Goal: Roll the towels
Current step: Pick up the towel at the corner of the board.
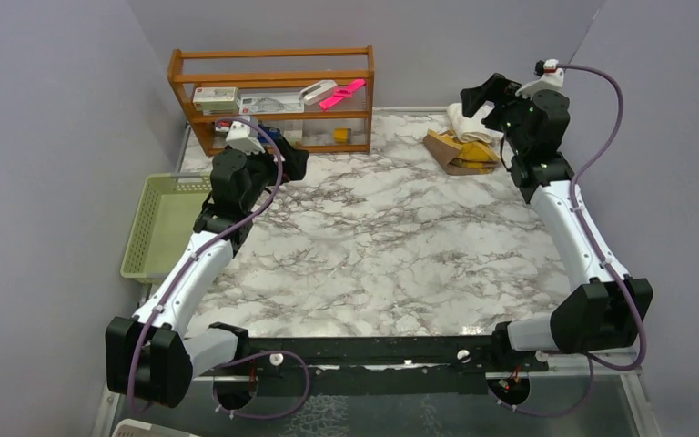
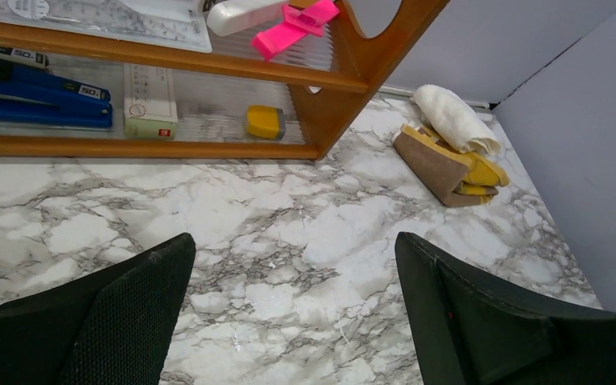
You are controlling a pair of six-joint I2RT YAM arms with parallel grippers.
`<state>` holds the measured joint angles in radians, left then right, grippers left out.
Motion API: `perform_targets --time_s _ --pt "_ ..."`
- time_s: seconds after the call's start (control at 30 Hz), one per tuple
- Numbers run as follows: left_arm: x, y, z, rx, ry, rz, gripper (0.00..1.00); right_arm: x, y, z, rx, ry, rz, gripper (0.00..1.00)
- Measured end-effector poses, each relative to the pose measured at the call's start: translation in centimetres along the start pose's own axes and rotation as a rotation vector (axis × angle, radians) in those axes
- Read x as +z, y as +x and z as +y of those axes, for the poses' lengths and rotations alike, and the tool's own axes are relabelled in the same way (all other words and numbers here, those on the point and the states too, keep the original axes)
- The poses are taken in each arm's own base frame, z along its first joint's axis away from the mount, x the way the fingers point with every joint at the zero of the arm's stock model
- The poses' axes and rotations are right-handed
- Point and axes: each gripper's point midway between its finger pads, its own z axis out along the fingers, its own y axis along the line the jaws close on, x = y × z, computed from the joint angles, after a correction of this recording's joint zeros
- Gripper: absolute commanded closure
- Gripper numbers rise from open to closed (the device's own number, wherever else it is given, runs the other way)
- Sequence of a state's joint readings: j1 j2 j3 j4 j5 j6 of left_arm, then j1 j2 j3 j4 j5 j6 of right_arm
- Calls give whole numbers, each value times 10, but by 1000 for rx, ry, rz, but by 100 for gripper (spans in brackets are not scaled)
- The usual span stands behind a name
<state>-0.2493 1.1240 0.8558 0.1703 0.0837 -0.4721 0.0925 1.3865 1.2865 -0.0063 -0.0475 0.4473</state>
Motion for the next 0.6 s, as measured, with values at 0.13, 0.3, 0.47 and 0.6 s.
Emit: perform_targets --time_s 0.13,0.3,0.47,0.6 --pt "3 1 -2 -16 12 2 1 -1 8 -2 0 -4 0 0" --pt "3 2 -1 8 12 3 1 -3 56 -16 6 -5 98 0" --pt "3 3 7 60 -21 7 1 -5 79 -24 2 6 145 0" --pt "3 3 14 93 -50 4 1 21 61 -33 -1 74 109 0"
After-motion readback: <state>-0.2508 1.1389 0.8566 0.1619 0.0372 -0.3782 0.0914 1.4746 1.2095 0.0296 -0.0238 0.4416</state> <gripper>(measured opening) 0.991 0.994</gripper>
